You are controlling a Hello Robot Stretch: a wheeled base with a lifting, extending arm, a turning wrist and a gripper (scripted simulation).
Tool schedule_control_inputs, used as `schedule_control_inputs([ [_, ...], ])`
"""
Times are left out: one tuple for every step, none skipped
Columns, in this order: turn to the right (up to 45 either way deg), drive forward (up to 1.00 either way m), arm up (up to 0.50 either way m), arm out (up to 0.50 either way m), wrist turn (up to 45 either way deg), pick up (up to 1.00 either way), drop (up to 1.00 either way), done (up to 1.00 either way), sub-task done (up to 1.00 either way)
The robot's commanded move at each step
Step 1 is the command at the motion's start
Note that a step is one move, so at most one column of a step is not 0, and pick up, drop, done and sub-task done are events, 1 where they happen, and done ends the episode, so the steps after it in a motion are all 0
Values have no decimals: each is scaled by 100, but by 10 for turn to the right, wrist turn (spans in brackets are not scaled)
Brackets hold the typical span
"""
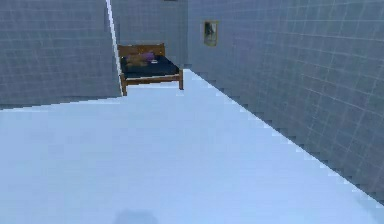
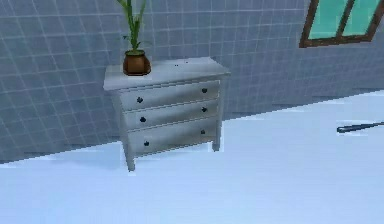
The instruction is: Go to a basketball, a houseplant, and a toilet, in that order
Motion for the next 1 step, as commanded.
schedule_control_inputs([
  [0,100,0,0,0,0,0,0,0],
])
